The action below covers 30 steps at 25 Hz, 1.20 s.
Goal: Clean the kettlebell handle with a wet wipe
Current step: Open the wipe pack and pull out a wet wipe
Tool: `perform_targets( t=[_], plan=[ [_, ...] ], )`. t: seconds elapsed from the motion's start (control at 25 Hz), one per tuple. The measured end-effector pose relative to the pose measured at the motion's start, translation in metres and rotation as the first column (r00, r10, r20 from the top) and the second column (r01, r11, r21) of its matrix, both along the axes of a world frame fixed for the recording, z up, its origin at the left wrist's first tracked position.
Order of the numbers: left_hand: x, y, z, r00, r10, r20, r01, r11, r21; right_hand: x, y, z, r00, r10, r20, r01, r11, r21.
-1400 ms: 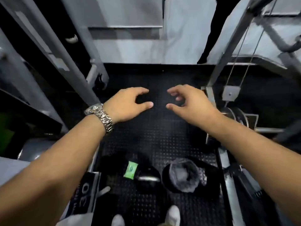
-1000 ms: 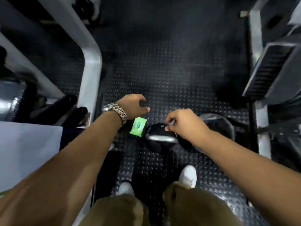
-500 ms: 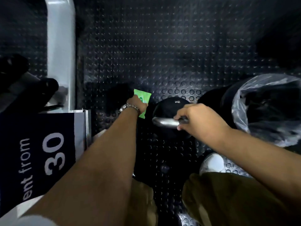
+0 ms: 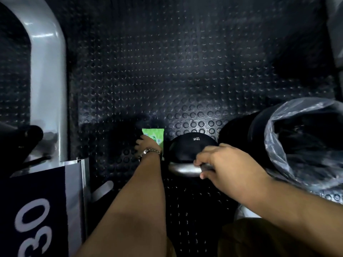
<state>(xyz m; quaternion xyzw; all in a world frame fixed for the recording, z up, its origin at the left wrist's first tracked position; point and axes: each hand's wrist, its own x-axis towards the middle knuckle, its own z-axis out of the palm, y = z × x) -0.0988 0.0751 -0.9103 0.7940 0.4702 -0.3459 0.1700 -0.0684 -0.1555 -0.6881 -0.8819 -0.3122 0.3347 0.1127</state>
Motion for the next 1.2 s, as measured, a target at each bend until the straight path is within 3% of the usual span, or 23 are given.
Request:
perform_targets(
  t=[0.2, 0.36, 0.56, 0.76, 0.88, 0.92, 1.0, 1.08, 1.2],
  plan=[
    [0.013, 0.018, 0.012, 0.995, -0.053, 0.08, 0.06, 0.994, -0.088, -0.003, -0.001, -0.004, 1.0, -0.021, 0.01, 0.021, 1.0, -0.014],
    [0.034, 0.026, 0.058, 0.953, 0.065, 0.297, 0.007, 0.972, -0.236, -0.003, 0.003, 0.007, 0.999, -0.035, 0.0, 0.035, 0.999, -0.039],
    [0.047, 0.018, 0.153, 0.87, 0.082, 0.486, 0.092, 0.942, -0.323, -0.004, 0.014, 0.016, 0.997, -0.08, 0.0, 0.08, 0.992, -0.101],
    [0.01, -0.02, 0.301, 0.713, 0.062, 0.698, 0.224, 0.924, -0.311, -0.014, 0.018, 0.067, 0.985, 0.097, 0.143, -0.073, 0.984, -0.161],
    [-0.032, -0.045, 0.377, 0.572, 0.083, 0.816, 0.301, 0.905, -0.302, 0.0, 0.008, 0.139, 0.967, -0.161, 0.199, 0.122, 0.973, 0.195],
    [-0.048, -0.053, 0.401, 0.523, 0.136, 0.841, 0.299, 0.895, -0.331, -0.005, 0.001, 0.167, 0.944, -0.266, 0.197, 0.183, 0.915, 0.36],
    [-0.083, -0.067, 0.433, 0.424, 0.32, 0.847, 0.273, 0.846, -0.457, -0.035, -0.013, 0.211, 0.897, -0.434, 0.087, 0.279, 0.708, 0.648],
    [-0.119, -0.082, 0.459, 0.333, 0.544, 0.77, 0.249, 0.737, -0.628, -0.077, -0.021, 0.242, 0.881, -0.471, -0.043, 0.315, 0.517, 0.796],
    [-0.154, -0.099, 0.488, 0.284, 0.612, 0.738, 0.248, 0.697, -0.673, -0.119, -0.026, 0.268, 0.907, -0.422, -0.013, 0.221, 0.448, 0.866]
  ],
)
